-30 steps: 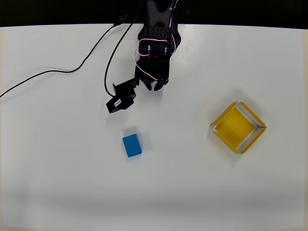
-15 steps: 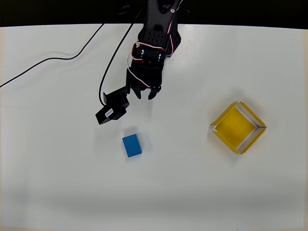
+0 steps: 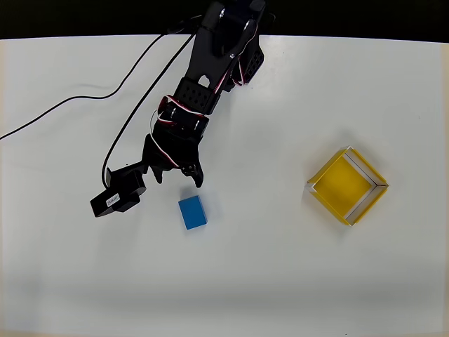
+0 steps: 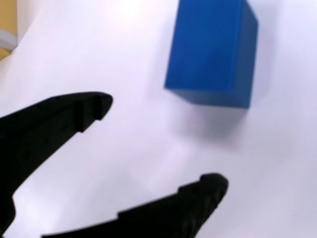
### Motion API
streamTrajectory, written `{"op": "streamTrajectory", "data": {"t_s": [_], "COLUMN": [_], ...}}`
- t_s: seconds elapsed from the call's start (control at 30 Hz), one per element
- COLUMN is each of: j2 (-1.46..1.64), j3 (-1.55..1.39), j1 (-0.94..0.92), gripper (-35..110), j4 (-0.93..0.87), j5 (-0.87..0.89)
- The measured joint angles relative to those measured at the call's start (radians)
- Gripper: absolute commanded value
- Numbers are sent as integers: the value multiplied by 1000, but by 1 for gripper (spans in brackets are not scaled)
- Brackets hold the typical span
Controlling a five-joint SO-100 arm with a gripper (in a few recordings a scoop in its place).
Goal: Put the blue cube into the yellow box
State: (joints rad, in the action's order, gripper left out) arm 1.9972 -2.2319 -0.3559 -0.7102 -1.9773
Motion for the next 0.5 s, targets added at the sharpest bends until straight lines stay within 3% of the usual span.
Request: {"op": "streamTrajectory", "data": {"t_s": [0.5], "j2": [-302], "j3": [233], "j1": [106], "gripper": [46], "j4": [54], "j5": [-20]}}
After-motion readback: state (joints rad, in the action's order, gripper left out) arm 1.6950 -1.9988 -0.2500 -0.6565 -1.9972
